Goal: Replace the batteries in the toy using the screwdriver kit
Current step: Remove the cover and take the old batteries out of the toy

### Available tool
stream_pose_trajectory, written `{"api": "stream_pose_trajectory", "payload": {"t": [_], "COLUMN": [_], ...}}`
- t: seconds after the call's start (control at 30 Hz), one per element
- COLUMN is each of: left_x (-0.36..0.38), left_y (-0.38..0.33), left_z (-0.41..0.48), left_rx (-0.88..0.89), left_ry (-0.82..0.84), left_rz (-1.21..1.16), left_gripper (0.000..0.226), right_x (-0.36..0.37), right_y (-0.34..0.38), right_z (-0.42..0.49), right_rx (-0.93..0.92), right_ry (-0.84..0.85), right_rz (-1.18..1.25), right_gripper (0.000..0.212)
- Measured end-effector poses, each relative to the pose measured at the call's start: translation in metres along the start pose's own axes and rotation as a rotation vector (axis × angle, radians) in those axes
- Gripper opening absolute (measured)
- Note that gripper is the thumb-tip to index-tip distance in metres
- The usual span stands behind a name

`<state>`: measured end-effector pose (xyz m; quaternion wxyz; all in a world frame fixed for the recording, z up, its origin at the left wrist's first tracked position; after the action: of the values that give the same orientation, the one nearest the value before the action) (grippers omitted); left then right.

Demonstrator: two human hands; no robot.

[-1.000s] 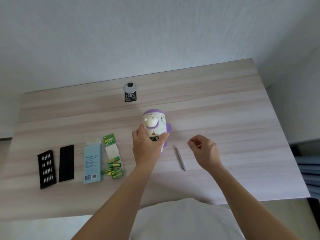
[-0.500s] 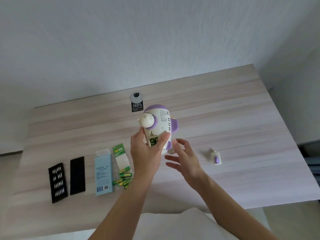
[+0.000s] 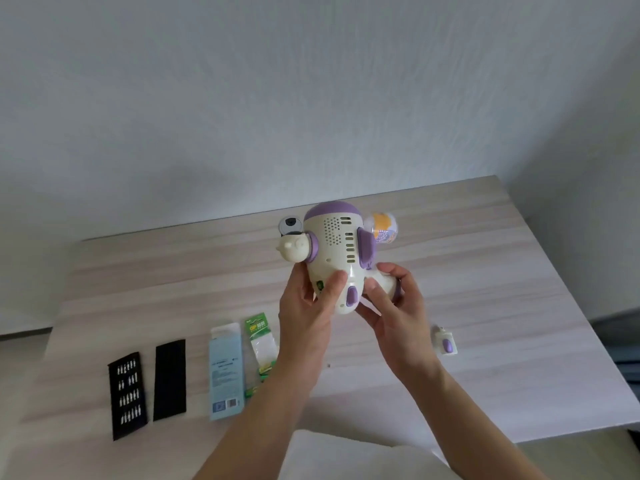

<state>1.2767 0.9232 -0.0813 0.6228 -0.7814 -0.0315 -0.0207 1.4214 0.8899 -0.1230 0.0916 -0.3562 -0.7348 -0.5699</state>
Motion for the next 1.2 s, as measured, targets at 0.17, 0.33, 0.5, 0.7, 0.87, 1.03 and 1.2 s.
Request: {"api": "stream_pose_trajectory", "payload": {"t": [0.17, 0.33, 0.5, 0.7, 0.87, 1.03, 1.2], "left_x": [0.001, 0.009, 0.022, 0.028, 0.030, 0.032, 0.036], "left_y": [0.013, 0.010, 0.012, 0.009, 0.010, 0.009, 0.015], "left_z": [0.003, 0.007, 0.002, -0.001, -0.006, -0.011, -0.012], "left_rx": [-0.142, -0.272, -0.396, -0.492, -0.541, -0.560, -0.627], "left_ry": [0.031, 0.065, 0.072, 0.137, 0.157, 0.163, 0.143], "left_rz": [-0.268, -0.563, -0.667, -0.768, -0.831, -0.864, -0.921], "left_gripper": [0.049, 0.051, 0.053, 0.047, 0.043, 0.035, 0.035], "right_x": [0.005, 0.020, 0.028, 0.034, 0.039, 0.048, 0.062], "right_y": [0.021, 0.052, 0.084, 0.103, 0.114, 0.124, 0.132], "right_z": [-0.002, -0.007, -0.018, -0.025, -0.029, -0.035, -0.040], "right_rx": [-0.092, -0.250, -0.389, -0.471, -0.493, -0.543, -0.624], "right_ry": [-0.061, -0.105, -0.149, -0.174, -0.160, -0.147, -0.121], "right_rz": [-0.085, -0.241, -0.443, -0.569, -0.591, -0.632, -0.769], "right_gripper": [0.033, 0.042, 0.048, 0.051, 0.051, 0.050, 0.050]}}
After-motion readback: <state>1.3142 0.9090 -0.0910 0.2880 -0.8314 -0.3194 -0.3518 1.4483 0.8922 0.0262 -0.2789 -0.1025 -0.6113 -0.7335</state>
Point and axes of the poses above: each hand's wrist, its own z-axis towards the middle knuckle, its own x-axis out of the palm, y = z × x, the point moved 9 cm from there along z, towards the middle knuckle, and after that the axes turned 2 degrees about z, right-handed, at the moved point
